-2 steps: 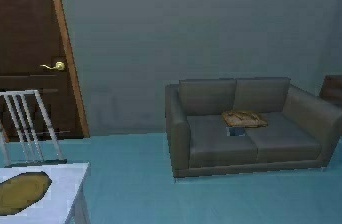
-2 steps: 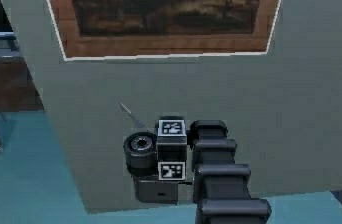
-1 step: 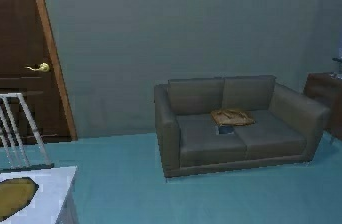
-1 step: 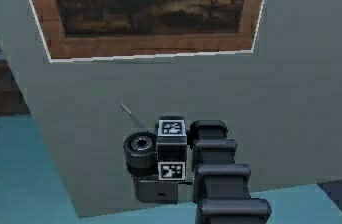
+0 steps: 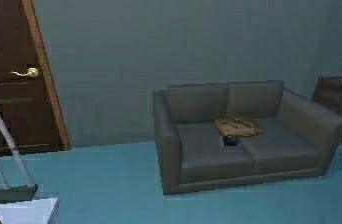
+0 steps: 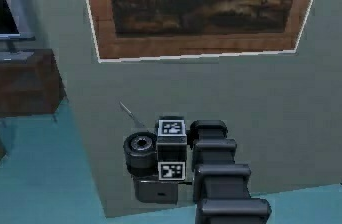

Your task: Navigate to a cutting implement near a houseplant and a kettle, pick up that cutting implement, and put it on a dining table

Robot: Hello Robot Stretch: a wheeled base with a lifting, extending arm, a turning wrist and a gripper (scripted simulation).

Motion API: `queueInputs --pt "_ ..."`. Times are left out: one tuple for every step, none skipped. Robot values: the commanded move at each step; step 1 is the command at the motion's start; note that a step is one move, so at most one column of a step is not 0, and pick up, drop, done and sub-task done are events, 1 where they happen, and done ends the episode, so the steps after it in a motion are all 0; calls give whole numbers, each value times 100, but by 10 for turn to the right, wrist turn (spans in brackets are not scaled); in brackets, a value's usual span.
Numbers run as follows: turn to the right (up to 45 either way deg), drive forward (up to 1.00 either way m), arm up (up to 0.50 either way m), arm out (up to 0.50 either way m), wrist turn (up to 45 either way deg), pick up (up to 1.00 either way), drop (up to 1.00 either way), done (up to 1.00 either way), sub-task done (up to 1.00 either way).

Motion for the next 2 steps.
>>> queueInputs --pt "450 0 0 0 0 0 0 0 0" --pt "270 0 0 0 0 0 0 0 0"
